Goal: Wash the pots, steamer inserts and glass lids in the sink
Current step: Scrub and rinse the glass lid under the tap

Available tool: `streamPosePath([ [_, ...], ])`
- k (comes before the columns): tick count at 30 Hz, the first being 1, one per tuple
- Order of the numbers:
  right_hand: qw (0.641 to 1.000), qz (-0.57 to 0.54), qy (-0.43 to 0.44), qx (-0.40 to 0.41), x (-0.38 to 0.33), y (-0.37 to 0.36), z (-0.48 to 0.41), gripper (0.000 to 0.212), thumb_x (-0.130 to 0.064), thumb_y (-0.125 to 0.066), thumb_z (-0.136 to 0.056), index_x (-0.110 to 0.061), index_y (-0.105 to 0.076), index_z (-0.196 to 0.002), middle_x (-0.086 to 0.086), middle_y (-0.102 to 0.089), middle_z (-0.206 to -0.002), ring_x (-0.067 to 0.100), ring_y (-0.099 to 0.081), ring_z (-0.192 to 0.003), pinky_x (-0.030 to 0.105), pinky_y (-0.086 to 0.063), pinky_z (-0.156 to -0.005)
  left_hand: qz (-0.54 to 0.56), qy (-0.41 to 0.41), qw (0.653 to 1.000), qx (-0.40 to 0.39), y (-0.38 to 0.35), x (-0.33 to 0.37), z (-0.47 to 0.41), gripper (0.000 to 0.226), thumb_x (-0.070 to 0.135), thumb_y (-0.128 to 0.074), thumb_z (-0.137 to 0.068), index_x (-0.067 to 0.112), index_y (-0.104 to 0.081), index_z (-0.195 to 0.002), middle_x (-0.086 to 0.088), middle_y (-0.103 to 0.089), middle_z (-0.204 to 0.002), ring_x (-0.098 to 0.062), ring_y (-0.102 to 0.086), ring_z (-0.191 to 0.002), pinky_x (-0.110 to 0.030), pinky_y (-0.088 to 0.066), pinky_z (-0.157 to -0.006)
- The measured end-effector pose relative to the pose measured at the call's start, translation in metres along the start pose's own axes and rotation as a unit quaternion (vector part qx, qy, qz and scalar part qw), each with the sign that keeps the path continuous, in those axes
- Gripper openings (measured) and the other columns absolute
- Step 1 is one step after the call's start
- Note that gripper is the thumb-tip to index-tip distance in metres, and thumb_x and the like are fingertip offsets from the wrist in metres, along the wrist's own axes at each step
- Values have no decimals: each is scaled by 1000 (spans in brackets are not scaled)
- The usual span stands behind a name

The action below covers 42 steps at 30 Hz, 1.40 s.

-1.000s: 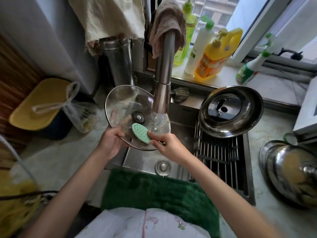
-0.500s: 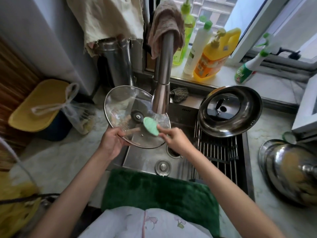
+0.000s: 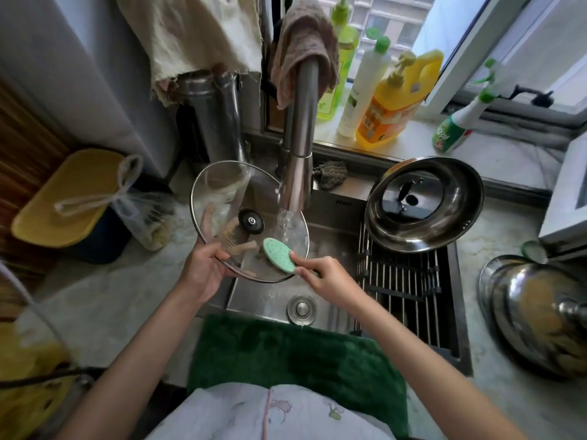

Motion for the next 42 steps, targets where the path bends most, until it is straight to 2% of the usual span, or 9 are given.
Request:
streamPosePath([
  [4,984,45,-135,103,42,33,-21,35,-28,-56,-94,-22,-59,-128,7,-70,-112,-2,-39,-47,25,-37,-56,-28,10,999,-19,-5,-6,3,93,-15,-24,-78,55,-22,-140,-3,-39,-148,-32,-66,-101,-57,-55,-56],
  [9,998,-61,10,19,-17,-23,12,37,-24,-56,-95,-22,-54,-132,-15,-62,-101,4,-33,-35,13,-28,-42,-10,9,1000,12,-4,-7,0,88,-10,-32,-72,52,-28,-135,-3,-45,-145,-30,-64,-103,-57,-52,-66],
  [14,984,45,-121,122,41,25,-8,31,-24,-56,-95,-18,-62,-125,6,-69,-114,6,-54,-55,27,-39,-57,-36,19,999,-12,-9,-18,1,93,-4,-40,-63,60,-34,-130,0,-44,-144,-31,-67,-100,-48,-54,-55],
  [20,999,-25,19,28,-17,-15,14,38,-31,-57,-94,-30,-54,-132,-8,-72,-97,11,-56,-51,25,-39,-54,17,20,1000,-10,-19,-16,3,87,-15,-23,-76,47,-29,-136,-2,-54,-130,-23,-70,-86,-54,-55,-52],
  [26,982,140,-87,94,48,58,-3,38,-29,-54,-95,-26,-54,-133,12,-71,-106,20,-65,-73,35,-48,-65,41,57,995,-69,-21,-20,9,104,3,-57,-54,48,-27,-142,-4,-47,-142,-39,-66,-100,-58,-55,-54],
  [29,978,119,-86,147,40,69,-28,38,-27,-52,-95,-20,-55,-133,19,-70,-105,34,-65,-91,41,-49,-71,7,79,993,-86,-30,-32,8,100,-2,-45,-57,51,-27,-141,-3,-46,-143,-39,-65,-101,-54,-56,-57],
  [36,988,70,62,124,-22,11,0,40,-23,-56,-95,-20,-53,-135,9,-73,-88,18,-61,-66,36,-45,-60,-2,64,994,-87,-34,-27,8,87,-6,-43,-65,46,-37,-135,-3,-51,-137,-38,-65,-101,-54,-55,-55],
  [40,979,114,-61,156,31,35,4,39,-27,-51,-96,-21,-52,-135,14,-72,-95,28,-66,-76,37,-47,-60,13,87,990,-106,-25,-29,11,116,10,-77,-40,51,-32,-139,-3,-48,-142,-48,-54,-113,-58,-54,-56],
  [42,966,133,-113,188,41,54,-14,39,-28,-49,-97,-18,-54,-134,18,-71,-99,34,-66,-86,39,-48,-65,-23,90,990,-108,-25,-36,10,110,4,-67,-47,53,-31,-139,-2,-46,-144,-45,-58,-110,-53,-54,-60],
])
Point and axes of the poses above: each hand's wrist, its own z-axis away from the middle knuckle, its own y-axis out of the back of the hand, x = y × z, the point moved 9 cm from there along -z, towards the middle knuckle
